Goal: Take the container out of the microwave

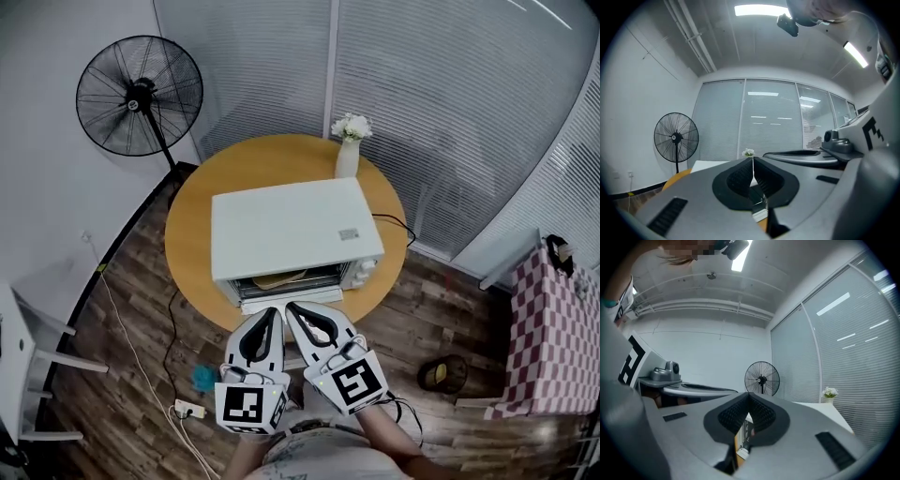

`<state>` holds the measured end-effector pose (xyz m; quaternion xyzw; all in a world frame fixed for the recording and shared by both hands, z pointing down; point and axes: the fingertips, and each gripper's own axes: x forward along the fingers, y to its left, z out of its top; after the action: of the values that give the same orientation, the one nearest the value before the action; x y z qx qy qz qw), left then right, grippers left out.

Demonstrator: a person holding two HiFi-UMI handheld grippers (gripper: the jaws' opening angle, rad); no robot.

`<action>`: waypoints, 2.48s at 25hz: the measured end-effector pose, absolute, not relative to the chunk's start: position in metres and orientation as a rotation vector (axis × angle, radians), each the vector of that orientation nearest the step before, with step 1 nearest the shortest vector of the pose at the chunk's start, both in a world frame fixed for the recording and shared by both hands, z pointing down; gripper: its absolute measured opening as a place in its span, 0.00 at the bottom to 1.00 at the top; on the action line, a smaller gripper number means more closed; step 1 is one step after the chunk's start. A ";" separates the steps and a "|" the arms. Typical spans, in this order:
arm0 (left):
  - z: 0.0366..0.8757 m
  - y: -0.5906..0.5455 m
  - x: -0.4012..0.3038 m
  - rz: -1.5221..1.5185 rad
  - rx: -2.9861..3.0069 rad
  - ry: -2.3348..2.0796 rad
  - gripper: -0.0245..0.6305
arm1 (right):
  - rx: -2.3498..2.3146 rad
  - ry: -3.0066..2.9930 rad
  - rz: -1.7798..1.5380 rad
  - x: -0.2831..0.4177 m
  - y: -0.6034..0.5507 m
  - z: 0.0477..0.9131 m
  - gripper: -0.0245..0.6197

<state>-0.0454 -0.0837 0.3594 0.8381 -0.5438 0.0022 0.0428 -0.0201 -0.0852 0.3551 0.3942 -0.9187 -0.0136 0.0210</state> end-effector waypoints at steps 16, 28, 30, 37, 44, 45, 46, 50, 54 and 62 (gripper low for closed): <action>0.374 -0.152 -0.018 0.034 2.479 -1.749 0.06 | 1.094 -2.897 -0.015 0.008 -0.152 0.370 0.03; 0.382 -0.166 -0.035 0.091 2.503 -1.699 0.06 | 1.195 -2.842 0.067 -0.002 -0.171 0.384 0.03; 0.382 -0.168 -0.043 0.091 2.511 -1.687 0.06 | 1.211 -2.836 0.064 -0.009 -0.171 0.383 0.03; 0.385 -0.171 -0.061 0.098 2.547 -1.624 0.06 | 1.268 -2.800 0.052 -0.032 -0.174 0.384 0.03; 0.390 -0.166 -0.075 0.106 2.553 -1.583 0.06 | 1.283 -2.750 0.079 -0.047 -0.172 0.397 0.03; 0.391 -0.166 -0.078 0.107 2.550 -1.581 0.06 | 1.279 -2.745 0.079 -0.049 -0.171 0.400 0.03; 0.392 -0.165 -0.080 0.109 2.546 -1.582 0.06 | 1.272 -2.741 0.077 -0.051 -0.170 0.404 0.03; 0.400 -0.162 -0.087 0.123 2.527 -1.580 0.06 | 1.226 -2.722 0.103 -0.058 -0.167 0.425 0.03; 0.405 -0.160 -0.095 0.139 2.512 -1.576 0.06 | 1.190 -2.686 0.122 -0.062 -0.164 0.452 0.03; 0.417 -0.158 -0.101 0.159 2.475 -1.571 0.06 | 1.159 -2.579 0.213 -0.058 -0.168 0.506 0.03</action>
<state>-0.1012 -0.1576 0.4171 0.8386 -0.5323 0.0538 0.1027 -0.0582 -0.1675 0.5061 0.4038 -0.8990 0.0741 0.1525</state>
